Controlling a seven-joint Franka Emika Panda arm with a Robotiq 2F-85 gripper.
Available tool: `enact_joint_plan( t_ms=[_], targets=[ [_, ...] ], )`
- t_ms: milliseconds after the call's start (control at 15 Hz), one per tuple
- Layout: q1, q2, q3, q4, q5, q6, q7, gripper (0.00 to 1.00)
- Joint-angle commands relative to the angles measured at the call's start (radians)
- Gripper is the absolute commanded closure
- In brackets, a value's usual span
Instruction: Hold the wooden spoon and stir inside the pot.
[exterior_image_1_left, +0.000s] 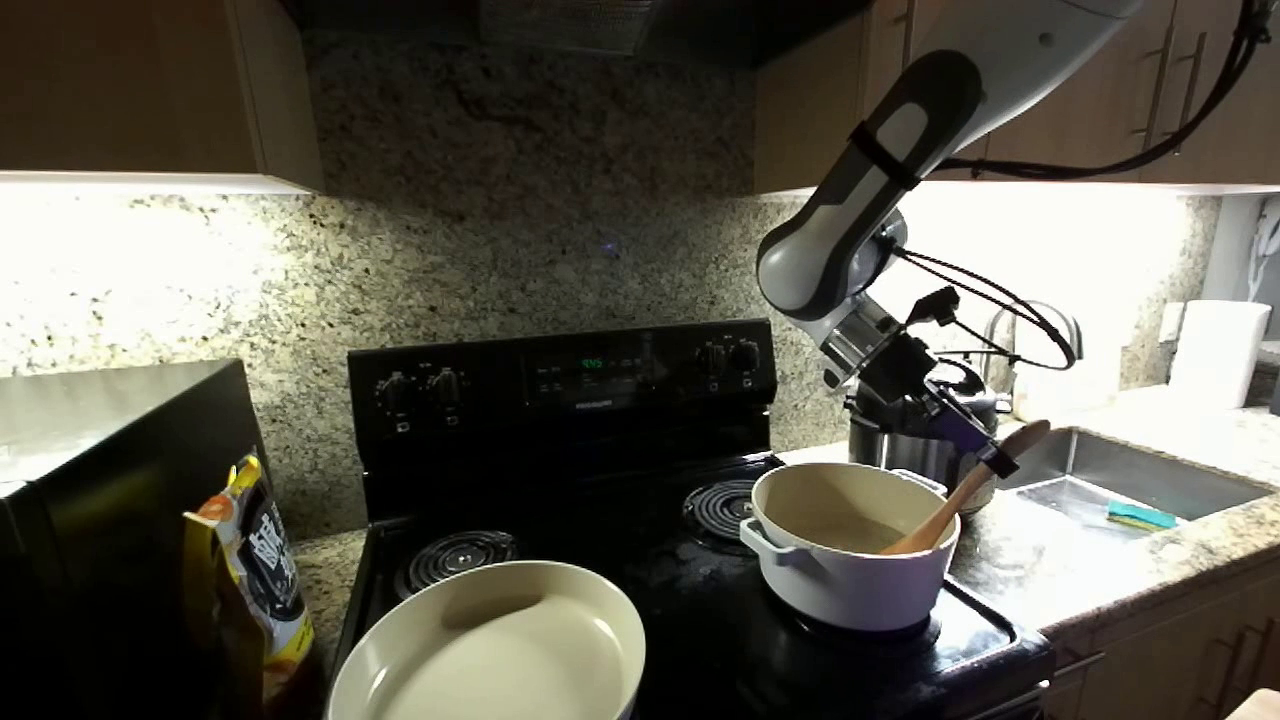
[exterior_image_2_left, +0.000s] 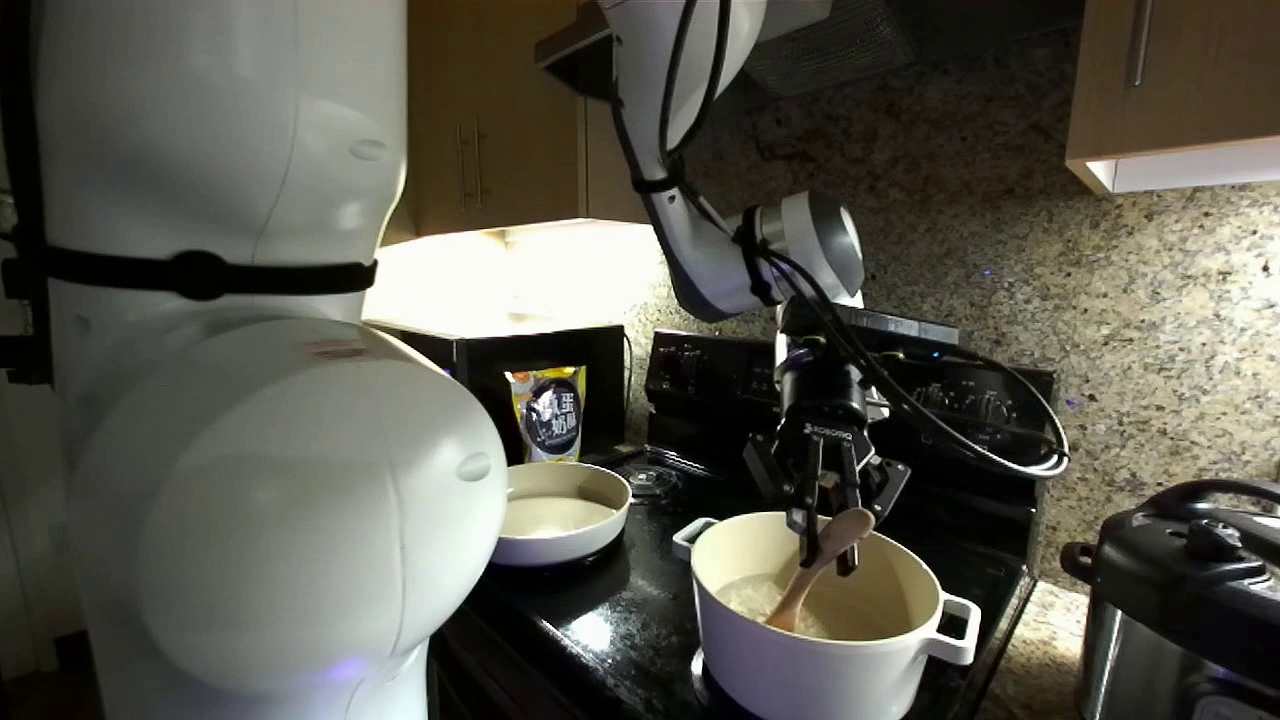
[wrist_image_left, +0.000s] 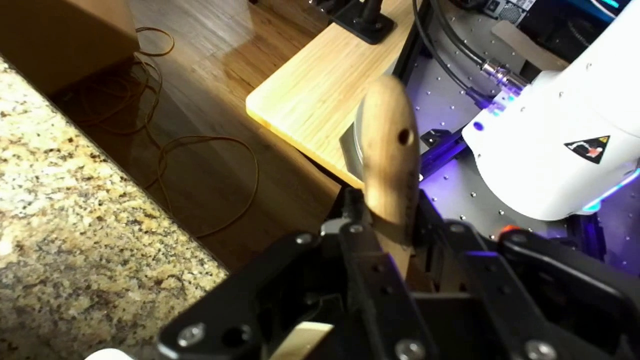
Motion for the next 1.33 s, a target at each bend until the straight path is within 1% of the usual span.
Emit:
enact_joint_plan(
  t_ms=[0, 200, 333, 467, 667, 867, 1000, 1267],
  targets=[
    [0.014, 0.013, 0.026, 0.008, -0.011, -0.021, -0.058, 0.92],
    [0.02, 0.036, 0.039, 0.035, 0.009, -0.014, -0.055, 0.92],
    [0.011, 0.051, 0.037, 0.059, 0.037, 0.003, -0.027, 0.92],
    [-0.003, 0.05, 0.025, 0.075, 0.068, 0.039, 0.01, 0.92],
    [-0.019, 0.029, 0.006, 0.076, 0.104, 0.083, 0.025, 0.92],
    [-0.036, 0.018, -0.013, 0.066, 0.111, 0.119, 0.039, 0.92],
    [-0.046, 0.004, -0.026, 0.045, 0.096, 0.136, 0.046, 0.92],
    [-0.053, -0.013, -0.04, 0.014, 0.08, 0.129, 0.059, 0.92]
  ],
)
